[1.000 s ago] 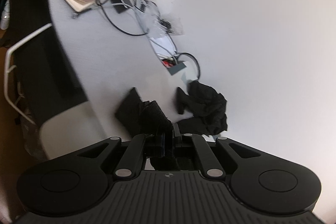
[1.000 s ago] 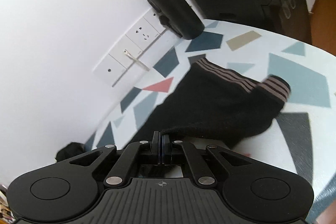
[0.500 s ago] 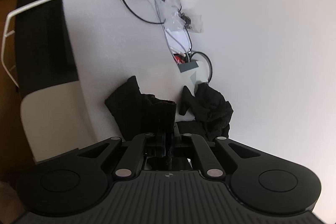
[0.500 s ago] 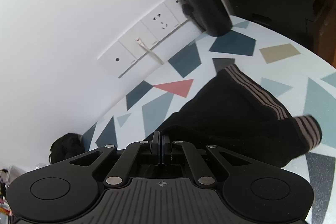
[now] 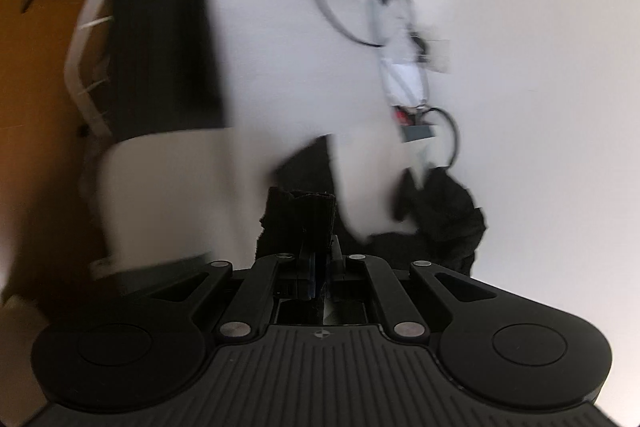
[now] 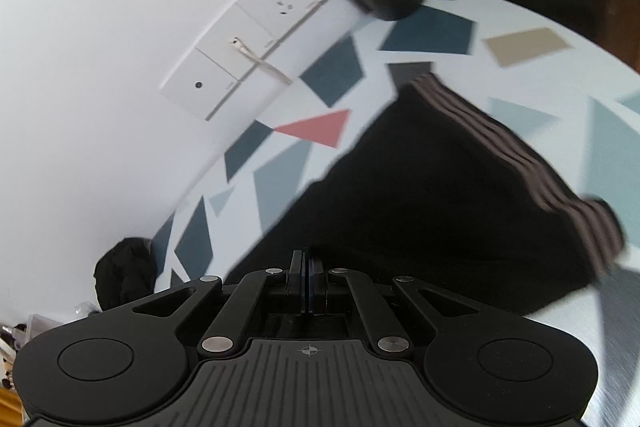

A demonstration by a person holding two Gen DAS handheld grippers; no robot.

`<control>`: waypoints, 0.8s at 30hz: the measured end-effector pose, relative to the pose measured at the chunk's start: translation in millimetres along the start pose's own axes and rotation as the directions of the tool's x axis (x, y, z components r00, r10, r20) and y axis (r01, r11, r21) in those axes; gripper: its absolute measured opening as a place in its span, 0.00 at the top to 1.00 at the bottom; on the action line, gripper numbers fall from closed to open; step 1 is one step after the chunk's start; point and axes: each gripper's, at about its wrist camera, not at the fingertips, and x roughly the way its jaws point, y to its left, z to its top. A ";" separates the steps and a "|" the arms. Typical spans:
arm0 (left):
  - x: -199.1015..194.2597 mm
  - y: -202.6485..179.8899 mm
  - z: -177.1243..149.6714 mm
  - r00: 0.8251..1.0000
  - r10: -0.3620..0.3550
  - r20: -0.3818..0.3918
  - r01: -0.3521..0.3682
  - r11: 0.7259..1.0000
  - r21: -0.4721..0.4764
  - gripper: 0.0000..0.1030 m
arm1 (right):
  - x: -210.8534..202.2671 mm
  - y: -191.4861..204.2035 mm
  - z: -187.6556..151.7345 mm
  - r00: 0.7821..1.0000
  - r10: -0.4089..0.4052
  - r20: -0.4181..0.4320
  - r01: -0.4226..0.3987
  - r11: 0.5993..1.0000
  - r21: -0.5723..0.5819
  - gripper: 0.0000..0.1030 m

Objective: Fold clothes

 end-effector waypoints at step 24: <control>111.4 -52.3 36.4 0.995 0.100 -0.026 -0.098 0.993 0.069 0.54 | 118.7 18.8 21.9 0.999 0.005 -0.039 -0.006 1.000 -0.018 0.46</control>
